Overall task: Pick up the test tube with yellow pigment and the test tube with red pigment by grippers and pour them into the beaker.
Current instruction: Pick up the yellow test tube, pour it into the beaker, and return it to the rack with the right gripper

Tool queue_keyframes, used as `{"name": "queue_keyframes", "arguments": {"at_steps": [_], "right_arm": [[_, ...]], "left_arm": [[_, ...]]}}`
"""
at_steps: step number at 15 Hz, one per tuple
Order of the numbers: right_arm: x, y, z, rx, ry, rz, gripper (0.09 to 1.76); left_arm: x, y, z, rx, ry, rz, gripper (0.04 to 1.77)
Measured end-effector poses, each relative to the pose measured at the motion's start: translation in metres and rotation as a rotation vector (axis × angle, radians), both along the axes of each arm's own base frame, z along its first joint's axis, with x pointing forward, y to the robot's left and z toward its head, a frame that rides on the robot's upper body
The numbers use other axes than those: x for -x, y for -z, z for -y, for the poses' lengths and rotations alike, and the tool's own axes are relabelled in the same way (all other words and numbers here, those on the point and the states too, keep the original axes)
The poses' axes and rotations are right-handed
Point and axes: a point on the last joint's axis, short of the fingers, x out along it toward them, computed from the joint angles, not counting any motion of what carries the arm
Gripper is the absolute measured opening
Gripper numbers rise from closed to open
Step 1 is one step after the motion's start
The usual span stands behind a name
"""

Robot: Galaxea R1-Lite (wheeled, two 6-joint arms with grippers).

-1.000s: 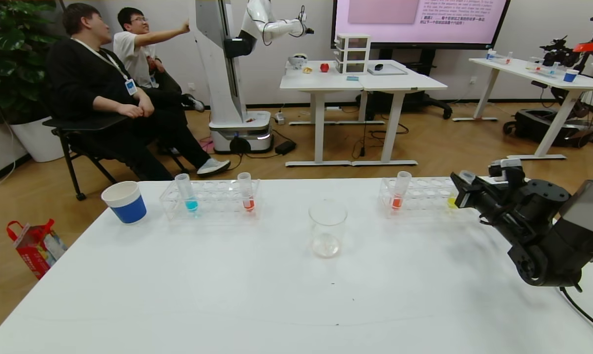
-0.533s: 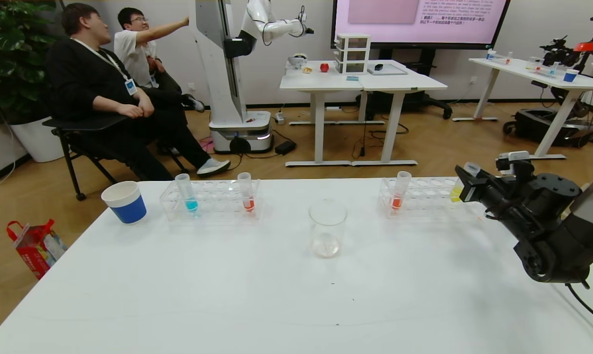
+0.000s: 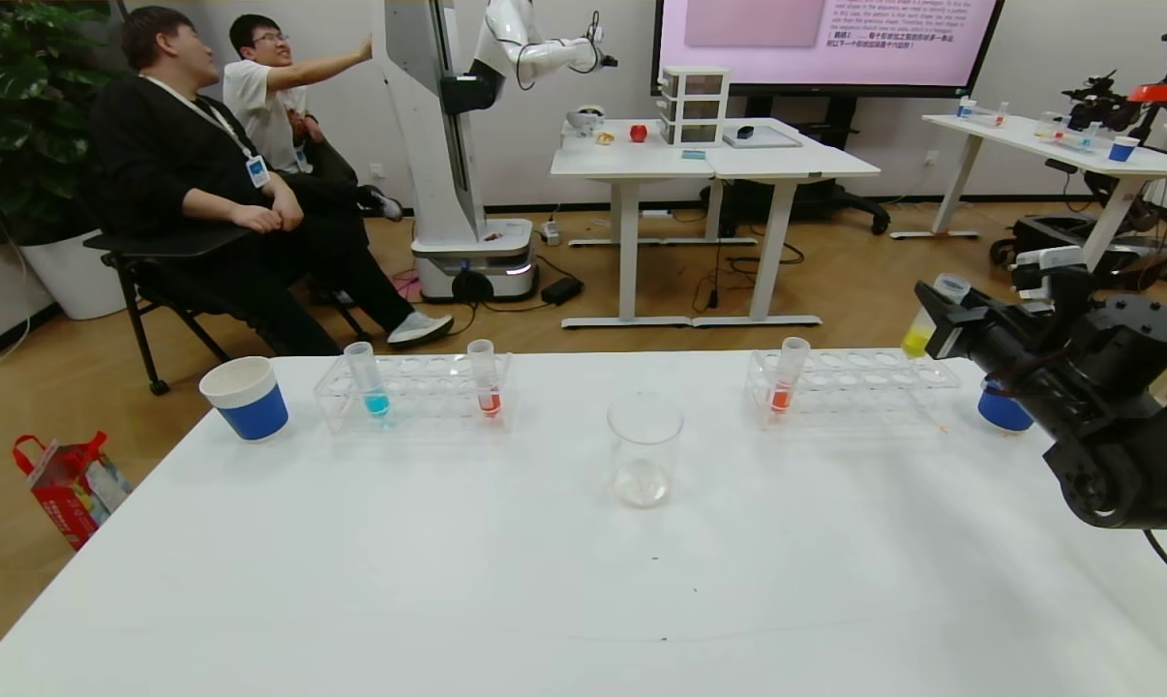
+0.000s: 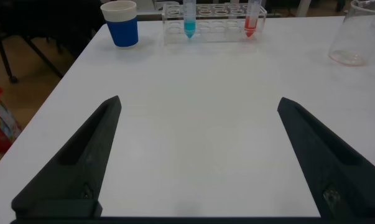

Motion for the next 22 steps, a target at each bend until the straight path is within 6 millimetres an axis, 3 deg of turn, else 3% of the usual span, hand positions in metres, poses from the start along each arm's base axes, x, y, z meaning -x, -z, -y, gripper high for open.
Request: {"name": "queue_keyframes", "arguments": {"at_steps": [2,5,8,11,16,22], "right_arm": [[0.003,-0.007,-0.006,0.005,-0.029,0.010,0.49],[0.008,-0.024,-0.030,0.002,-0.095,-0.029,0.49],[0.018,-0.049,-0.078,0.017,-0.211,-0.096,0.49],[0.027,-0.071,-0.118,0.170,-0.289,-0.002,0.49],[0.036,-0.062,-0.175,0.332,-0.398,0.122,0.49],[0.028,-0.030,-0.202,0.532,-0.525,0.329,0.49]], "left_arm": [[0.000,0.000,0.000,0.000,0.000,0.000,1.75],[0.000,0.000,0.000,0.000,0.000,0.000,1.75],[0.000,0.000,0.000,0.000,0.000,0.000,1.75],[0.000,0.000,0.000,0.000,0.000,0.000,1.75],[0.000,0.000,0.000,0.000,0.000,0.000,1.75],[0.000,0.000,0.000,0.000,0.000,0.000,1.75]]}}
